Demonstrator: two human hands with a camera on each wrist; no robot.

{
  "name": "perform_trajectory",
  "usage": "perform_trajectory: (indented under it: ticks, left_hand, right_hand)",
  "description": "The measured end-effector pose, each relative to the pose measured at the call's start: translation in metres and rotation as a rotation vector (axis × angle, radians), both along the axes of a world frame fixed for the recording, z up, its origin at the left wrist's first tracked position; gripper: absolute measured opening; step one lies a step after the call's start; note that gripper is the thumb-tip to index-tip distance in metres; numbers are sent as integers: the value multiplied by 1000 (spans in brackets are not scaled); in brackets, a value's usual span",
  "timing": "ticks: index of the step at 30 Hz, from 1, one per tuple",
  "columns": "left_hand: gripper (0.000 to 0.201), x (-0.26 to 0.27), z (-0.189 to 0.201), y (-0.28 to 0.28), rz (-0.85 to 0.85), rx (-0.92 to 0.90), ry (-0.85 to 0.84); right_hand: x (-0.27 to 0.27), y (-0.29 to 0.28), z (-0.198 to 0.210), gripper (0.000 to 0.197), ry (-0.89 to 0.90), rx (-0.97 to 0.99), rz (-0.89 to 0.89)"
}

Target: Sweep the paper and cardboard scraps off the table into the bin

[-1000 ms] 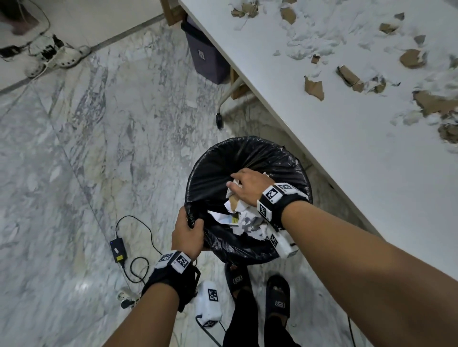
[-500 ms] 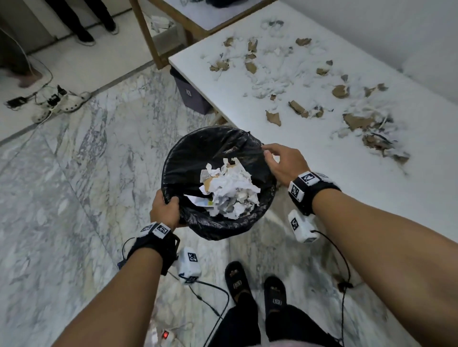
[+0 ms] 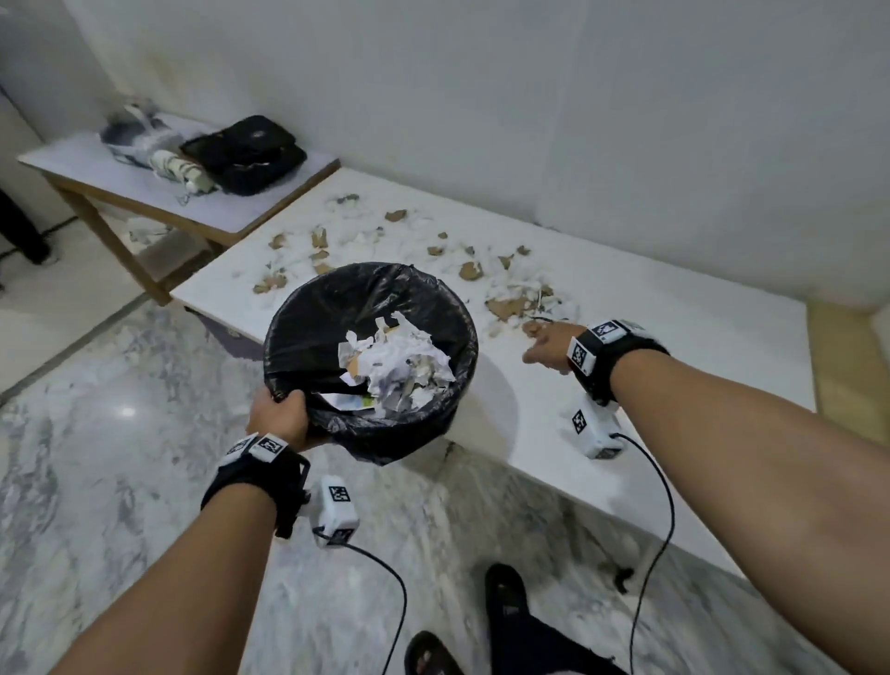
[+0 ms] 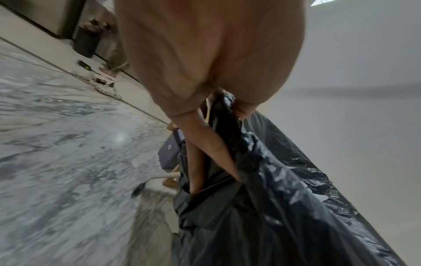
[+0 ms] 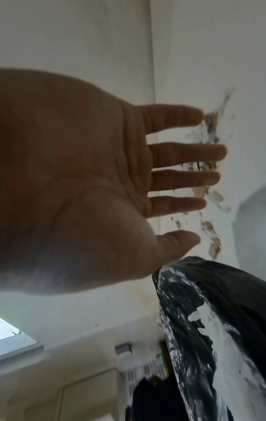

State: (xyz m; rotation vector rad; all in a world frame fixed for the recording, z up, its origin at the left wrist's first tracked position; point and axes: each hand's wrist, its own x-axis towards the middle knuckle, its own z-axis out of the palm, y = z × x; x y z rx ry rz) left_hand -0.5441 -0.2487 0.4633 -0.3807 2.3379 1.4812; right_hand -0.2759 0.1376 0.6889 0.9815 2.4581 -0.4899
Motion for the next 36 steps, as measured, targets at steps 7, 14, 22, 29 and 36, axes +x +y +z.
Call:
perform_trajectory:
  ticks: [7,14,22,29,36]
  left_hand:
    - [33,67,168,115,-161,-34,78]
    - [55,-1,149,203,-221,63,55]
    - [43,-86,103,319,-352,98,-8]
    - [50,-152,76,390,-404,79,1]
    - [34,-142,143,424,-382,216,-66]
  right_hand:
    - [36,56,10,41,-44,21,-166]
    - [36,100,-26,44,-126,-6,-292]
    - [11,170,-118,65,-164,-73,-456]
    - [-29,193,-159,80,-43,-134,-760]
    - [-85,188,-177,76,53,-153,-1009]
